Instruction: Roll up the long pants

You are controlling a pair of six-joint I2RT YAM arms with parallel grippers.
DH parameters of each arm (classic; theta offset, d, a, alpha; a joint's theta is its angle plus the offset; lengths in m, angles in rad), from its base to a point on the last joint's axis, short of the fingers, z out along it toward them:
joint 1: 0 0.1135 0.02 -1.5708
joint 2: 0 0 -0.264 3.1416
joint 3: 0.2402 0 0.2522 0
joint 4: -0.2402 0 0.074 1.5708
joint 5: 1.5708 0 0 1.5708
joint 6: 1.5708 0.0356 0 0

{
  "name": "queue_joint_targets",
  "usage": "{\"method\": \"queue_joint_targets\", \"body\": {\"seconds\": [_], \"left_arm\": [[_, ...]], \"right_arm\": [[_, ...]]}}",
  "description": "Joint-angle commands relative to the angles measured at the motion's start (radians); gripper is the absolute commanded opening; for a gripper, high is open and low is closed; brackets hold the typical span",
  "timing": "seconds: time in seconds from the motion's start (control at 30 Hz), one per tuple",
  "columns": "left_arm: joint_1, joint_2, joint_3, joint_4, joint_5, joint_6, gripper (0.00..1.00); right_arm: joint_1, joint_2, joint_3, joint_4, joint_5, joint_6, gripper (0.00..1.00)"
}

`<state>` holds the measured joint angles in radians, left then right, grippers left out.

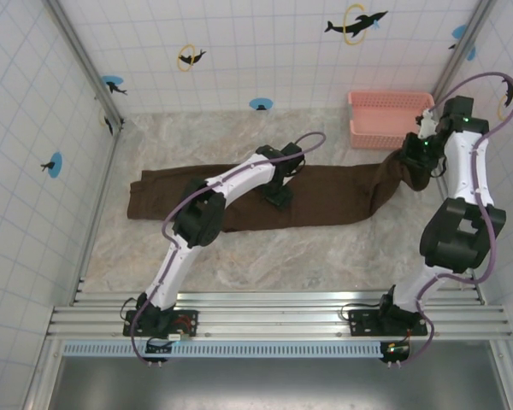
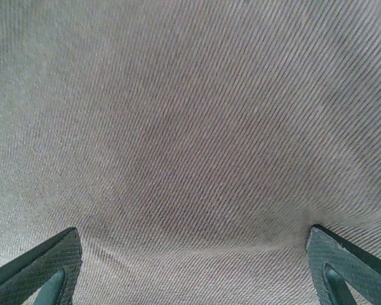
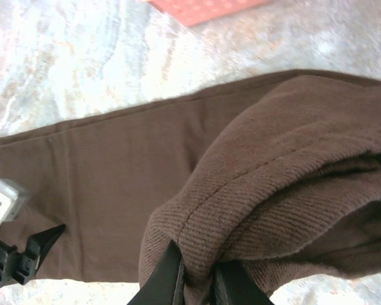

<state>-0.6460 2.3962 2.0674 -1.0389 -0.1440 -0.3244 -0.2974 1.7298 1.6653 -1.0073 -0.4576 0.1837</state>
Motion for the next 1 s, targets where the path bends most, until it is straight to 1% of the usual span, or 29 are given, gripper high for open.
{"method": "queue_joint_targets", "body": {"seconds": [0.0,0.13,0.3,0.4,0.5,0.53,0.6,0.67,0.73,0.77,0.83,0.87,0.93,0.97], "left_arm": [[-0.006,0.076,0.059,-0.034,0.03,-0.058,0.93],[-0.021,0.128,0.147,-0.066,0.06,-0.081,0.93],[-0.05,0.199,0.306,-0.06,0.193,-0.18,0.93],[-0.061,0.24,0.41,0.001,0.272,-0.253,0.93],[-0.043,0.226,0.44,0.074,0.326,-0.314,0.93],[-0.031,0.208,0.442,0.079,0.34,-0.317,0.97],[0.018,0.146,0.44,0.034,0.346,-0.288,0.97],[0.086,0.056,0.425,-0.056,0.284,-0.227,0.97],[0.182,-0.073,0.368,-0.146,0.161,-0.172,0.97],[0.234,-0.151,0.312,-0.18,0.091,-0.151,0.97],[0.324,-0.298,0.174,-0.212,-0.055,-0.114,0.97],[0.375,-0.385,0.069,-0.198,-0.114,-0.088,0.97],[0.473,-0.539,-0.141,-0.155,-0.2,-0.059,0.97],[0.531,-0.617,-0.246,-0.138,-0.212,-0.061,0.97]], "right_arm": [[0.006,-0.111,0.032,0.063,-0.051,0.049,0.01],[0.032,-0.141,0.112,0.048,-0.065,0.075,0.01],[0.072,-0.16,0.207,0.06,-0.149,0.1,0.01],[0.102,-0.176,0.22,0.061,-0.191,0.093,0.01],[0.127,-0.193,0.193,0.056,-0.209,0.062,0.01],[0.136,-0.196,0.182,0.056,-0.213,0.055,0.01],[0.157,-0.204,0.177,0.042,-0.225,0.045,0.01],[0.194,-0.211,0.181,0.037,-0.229,0.042,0.0],[0.248,-0.217,0.182,0.042,-0.218,0.052,0.0],[0.287,-0.219,0.183,0.054,-0.215,0.065,0.0],[0.37,-0.216,0.18,0.085,-0.187,0.094,0.0],[0.418,-0.209,0.18,0.109,-0.178,0.108,0.01],[0.512,-0.188,0.198,0.139,-0.131,0.133,0.01],[0.555,-0.174,0.201,0.169,-0.128,0.147,0.01]]}}
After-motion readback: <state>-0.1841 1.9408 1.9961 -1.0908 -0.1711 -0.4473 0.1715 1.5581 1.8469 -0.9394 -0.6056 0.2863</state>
